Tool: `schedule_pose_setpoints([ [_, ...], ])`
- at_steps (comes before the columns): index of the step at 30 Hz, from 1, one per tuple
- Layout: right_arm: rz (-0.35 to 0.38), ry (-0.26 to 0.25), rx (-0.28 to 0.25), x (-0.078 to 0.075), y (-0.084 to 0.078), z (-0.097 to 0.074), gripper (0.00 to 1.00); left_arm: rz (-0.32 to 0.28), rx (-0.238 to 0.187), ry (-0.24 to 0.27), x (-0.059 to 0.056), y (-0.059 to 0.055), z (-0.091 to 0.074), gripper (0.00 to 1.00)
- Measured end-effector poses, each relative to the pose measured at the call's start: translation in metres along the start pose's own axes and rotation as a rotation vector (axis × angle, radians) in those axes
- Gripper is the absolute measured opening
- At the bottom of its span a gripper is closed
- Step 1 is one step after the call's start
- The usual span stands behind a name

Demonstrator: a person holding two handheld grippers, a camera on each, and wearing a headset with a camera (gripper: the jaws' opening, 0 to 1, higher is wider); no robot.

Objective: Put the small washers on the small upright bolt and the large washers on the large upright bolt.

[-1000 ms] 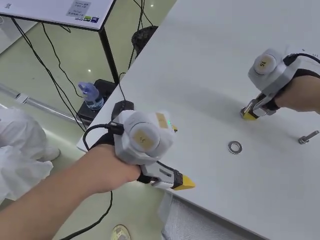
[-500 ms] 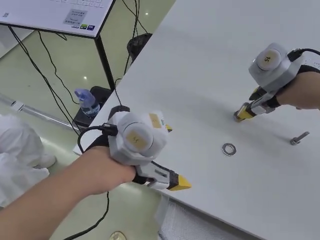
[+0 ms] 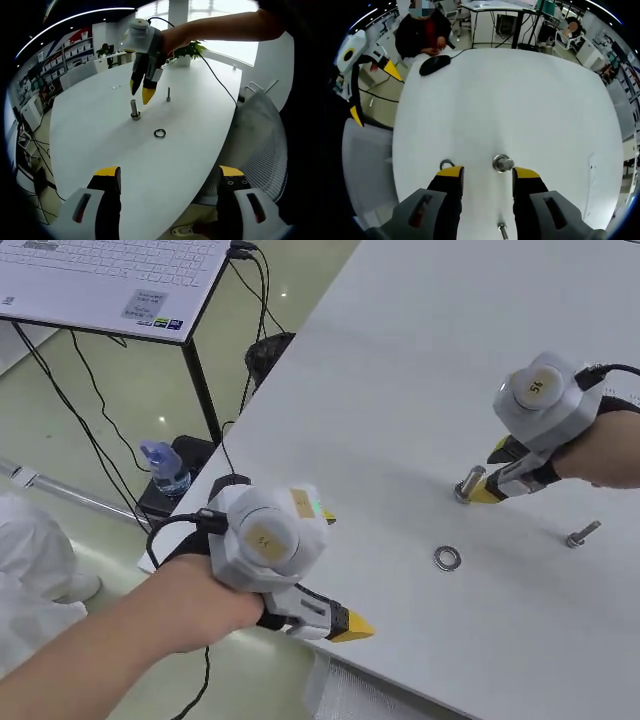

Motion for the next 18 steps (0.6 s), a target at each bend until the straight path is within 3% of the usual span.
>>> schedule_pose_setpoints([
  [18, -0.031, 0.045, -0.002, 0.048, -0.015, -0.007, 0.4, 0.01, 0.006, 0.001, -0.003, 0.001, -0.003, 0.77],
])
Point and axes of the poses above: the centre of the closed fingertips' face, and the gripper's own axes: z roughly forward along the fingers, x roughly to its left, y roughly out of its top, the point moved 9 cm from there along -z, roughly backward along the fingers, and after that the axes turned 15 degrees about -y, right-handed, at the moved point
